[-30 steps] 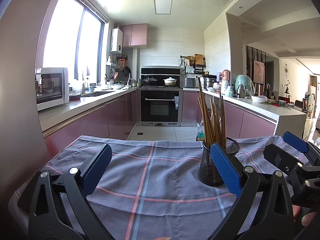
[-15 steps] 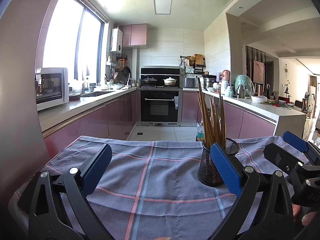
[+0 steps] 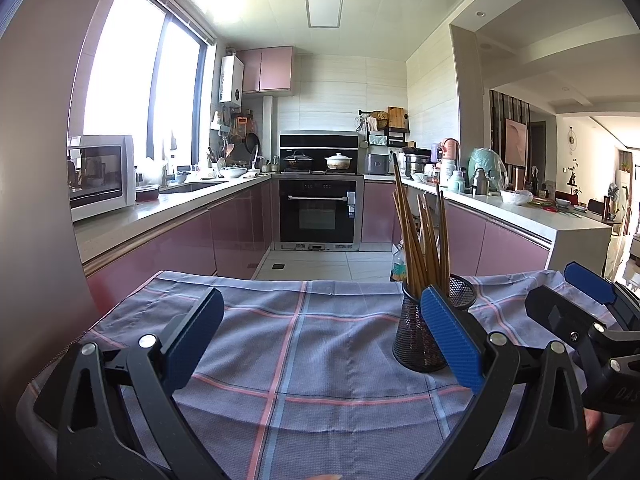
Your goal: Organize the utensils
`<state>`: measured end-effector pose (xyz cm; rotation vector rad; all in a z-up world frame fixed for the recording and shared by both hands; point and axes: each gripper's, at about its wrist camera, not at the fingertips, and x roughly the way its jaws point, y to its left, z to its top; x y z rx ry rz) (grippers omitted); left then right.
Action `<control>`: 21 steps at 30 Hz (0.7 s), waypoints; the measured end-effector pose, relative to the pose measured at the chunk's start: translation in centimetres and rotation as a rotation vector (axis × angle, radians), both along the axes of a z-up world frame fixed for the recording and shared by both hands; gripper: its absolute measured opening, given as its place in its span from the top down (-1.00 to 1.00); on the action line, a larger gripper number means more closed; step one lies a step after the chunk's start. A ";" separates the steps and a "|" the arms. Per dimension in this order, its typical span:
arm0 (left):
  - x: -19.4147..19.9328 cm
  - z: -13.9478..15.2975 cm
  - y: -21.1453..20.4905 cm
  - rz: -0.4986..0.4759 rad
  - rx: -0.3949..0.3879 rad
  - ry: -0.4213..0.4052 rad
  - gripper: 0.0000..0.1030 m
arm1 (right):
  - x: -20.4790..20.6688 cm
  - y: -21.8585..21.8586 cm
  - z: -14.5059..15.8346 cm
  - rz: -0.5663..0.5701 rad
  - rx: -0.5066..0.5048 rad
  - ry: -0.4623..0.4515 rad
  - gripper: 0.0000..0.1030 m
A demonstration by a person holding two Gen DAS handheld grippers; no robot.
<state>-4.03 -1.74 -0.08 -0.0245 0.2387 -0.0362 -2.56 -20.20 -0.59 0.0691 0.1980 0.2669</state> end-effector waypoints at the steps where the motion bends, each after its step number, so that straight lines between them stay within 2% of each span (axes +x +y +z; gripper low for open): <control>1: 0.0 0.0 0.0 -0.001 0.000 0.000 -0.89 | 0.0 0.0 0.0 0.001 0.001 -0.001 -0.87; 21: -0.1 -0.2 -0.1 -0.004 0.000 0.006 -0.89 | 0.1 0.0 0.0 0.000 0.003 0.001 -0.87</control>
